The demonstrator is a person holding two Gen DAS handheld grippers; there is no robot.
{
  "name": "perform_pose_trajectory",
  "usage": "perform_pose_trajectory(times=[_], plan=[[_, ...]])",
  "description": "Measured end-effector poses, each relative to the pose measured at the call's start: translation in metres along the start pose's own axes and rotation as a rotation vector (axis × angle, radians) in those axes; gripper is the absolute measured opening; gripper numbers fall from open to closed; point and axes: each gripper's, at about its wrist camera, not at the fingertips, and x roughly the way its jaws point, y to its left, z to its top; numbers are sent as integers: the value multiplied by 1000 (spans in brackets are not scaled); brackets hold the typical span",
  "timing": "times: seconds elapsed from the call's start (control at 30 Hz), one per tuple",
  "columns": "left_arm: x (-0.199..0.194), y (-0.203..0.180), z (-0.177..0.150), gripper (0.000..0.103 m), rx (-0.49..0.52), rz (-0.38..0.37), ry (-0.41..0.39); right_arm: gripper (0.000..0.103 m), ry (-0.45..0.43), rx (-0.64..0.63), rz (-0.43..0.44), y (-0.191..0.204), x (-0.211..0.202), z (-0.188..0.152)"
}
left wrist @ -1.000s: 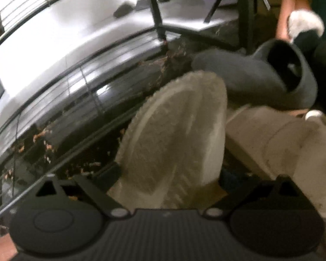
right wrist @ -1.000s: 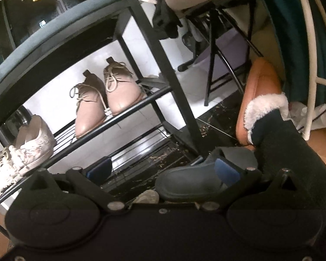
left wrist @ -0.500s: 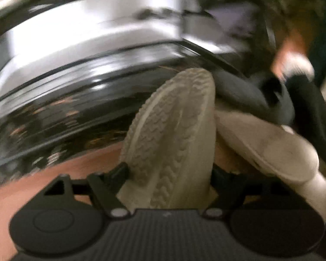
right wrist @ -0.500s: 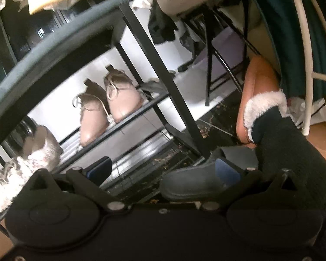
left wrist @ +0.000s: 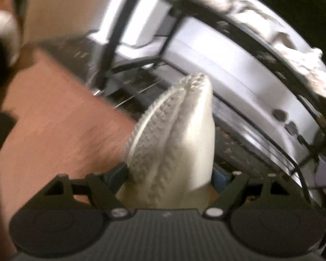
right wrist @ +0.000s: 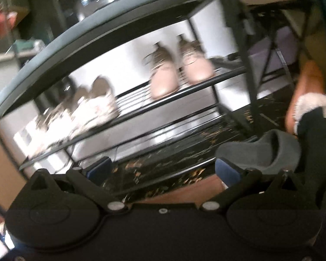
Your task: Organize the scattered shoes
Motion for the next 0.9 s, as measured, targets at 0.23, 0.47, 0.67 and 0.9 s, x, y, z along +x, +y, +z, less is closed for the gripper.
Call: perform_pose_trajectory(times=[0.23,0.47,0.67,0.9], plan=[[-5,4,2,94,2,-1,45,103,99,-6,66,14,21,-16],[-28,3,55,102,-23,-219,77,103,222,14,162,26,50,-35],[-36,24,52,103,70,-142,63,103,352,17,238,48,80,-59],[-45,49,49,103,178,-52,46,102,472,-83,298,86,126,-98]])
